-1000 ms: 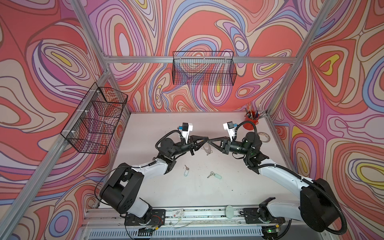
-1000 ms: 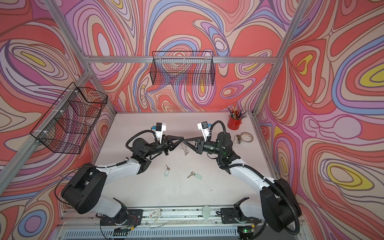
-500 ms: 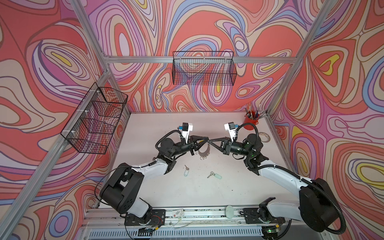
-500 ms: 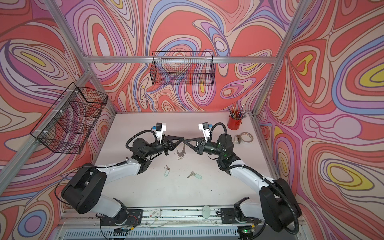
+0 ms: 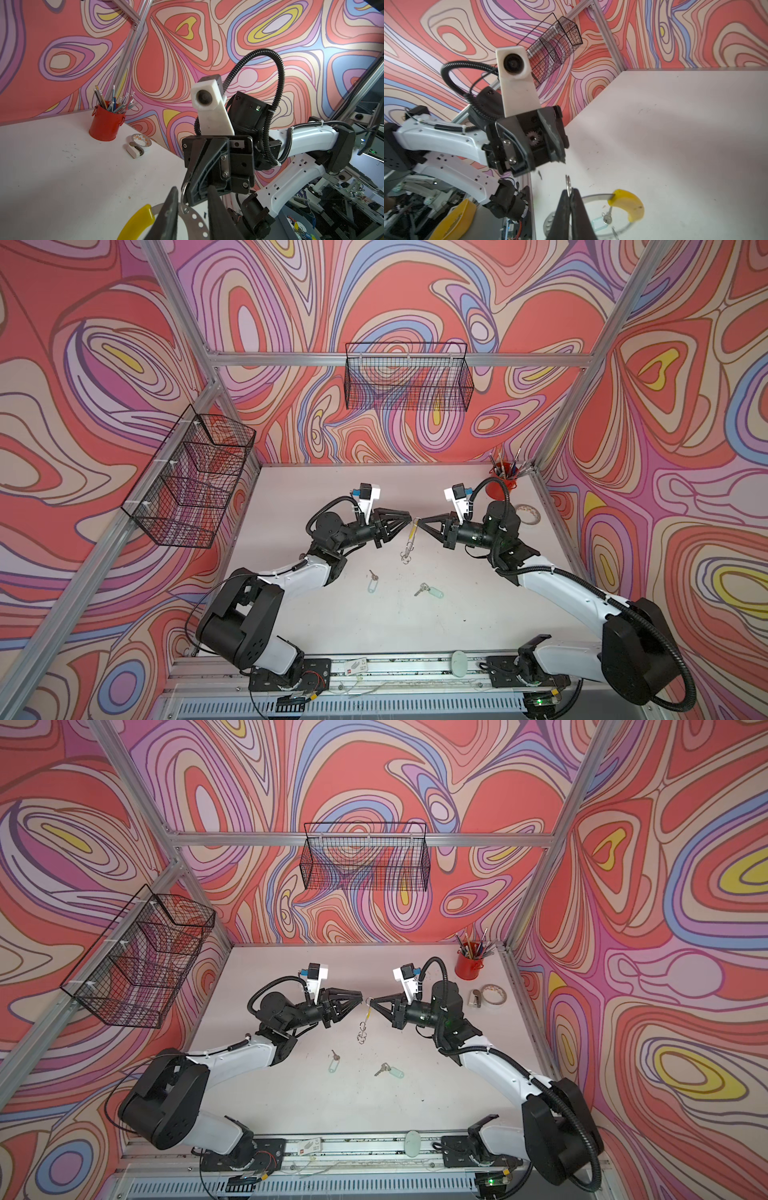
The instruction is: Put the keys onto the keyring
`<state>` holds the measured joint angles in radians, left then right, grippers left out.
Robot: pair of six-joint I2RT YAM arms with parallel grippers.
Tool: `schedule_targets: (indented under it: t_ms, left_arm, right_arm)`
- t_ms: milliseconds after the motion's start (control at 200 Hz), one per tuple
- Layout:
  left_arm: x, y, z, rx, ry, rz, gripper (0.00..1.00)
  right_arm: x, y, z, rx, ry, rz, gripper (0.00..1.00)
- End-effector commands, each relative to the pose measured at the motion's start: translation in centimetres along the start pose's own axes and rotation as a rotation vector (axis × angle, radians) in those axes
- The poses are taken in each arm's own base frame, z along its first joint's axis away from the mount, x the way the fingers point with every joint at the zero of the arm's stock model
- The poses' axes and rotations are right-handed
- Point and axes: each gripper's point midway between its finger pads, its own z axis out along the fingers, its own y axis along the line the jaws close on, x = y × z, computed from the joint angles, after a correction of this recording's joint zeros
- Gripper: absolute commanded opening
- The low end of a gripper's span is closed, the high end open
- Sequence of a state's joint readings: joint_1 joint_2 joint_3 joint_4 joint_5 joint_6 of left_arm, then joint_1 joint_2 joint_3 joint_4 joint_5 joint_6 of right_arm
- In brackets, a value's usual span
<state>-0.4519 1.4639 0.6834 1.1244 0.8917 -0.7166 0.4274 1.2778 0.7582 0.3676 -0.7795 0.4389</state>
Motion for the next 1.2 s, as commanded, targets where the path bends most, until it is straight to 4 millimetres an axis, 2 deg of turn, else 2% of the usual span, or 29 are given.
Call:
schedule_targets:
  t_ms: [0,110,175,240,341,406,541,751,916,1047,1197]
  left_arm:
    - [-0.2,-1.2,-1.4,-0.01,0.068,0.042,0.42]
    - [1.0,-1.4,-2.4,-0.081,0.197,0.145,0.5]
    - [2.9,-0.9,-3.4,-0.146,0.338,0.203,0.51]
    - [3.9,-0.7,-4.4,-0.179,0.441,0.341,0.5]
    - [5.5,-1.2,-5.0,-0.126,0.567,0.574,0.48]
    - [5.3,-1.0,-4.5,-0.121,0.588,0.652,0.46]
    - [4.3,0.0,-3.1,-0.109,0.595,0.703,0.44]
    - [5.6,0.2,-1.3,-0.031,0.69,0.793,0.4]
    - [6.2,0.7,-0.8,-0.014,0.709,0.805,0.33]
    - [7.3,0.7,-0.5,0.01,0.742,0.811,0.32]
    - [7.1,0.6,0.2,0.016,0.707,0.801,0.29]
  right_arm:
    - [0.2,-1.4,0.1,0.077,0.048,-0.122,0.0]
    - [0.7,-1.4,-0.2,0.082,0.05,-0.23,0.0]
    - [0.8,-1.4,-0.6,0.098,0.042,-0.32,0.0]
    - [1.3,-1.5,-0.9,0.109,0.051,-0.396,0.0]
    - [1.8,-1.5,-1.1,0.107,0.063,-0.475,0.0]
    - [2.2,-1.5,-1.1,0.102,0.072,-0.518,0.0]
    - [3.1,-1.0,-0.6,0.085,0.117,-0.598,0.0]
    - [4.7,-0.7,0.1,0.076,0.191,-0.674,0.0]
    - [4.6,-0.3,0.2,0.061,0.179,-0.689,0.0]
    - [4.9,-0.2,0.2,0.052,0.184,-0.69,0.0]
    - [4.9,0.1,0.2,0.04,0.178,-0.694,0.0]
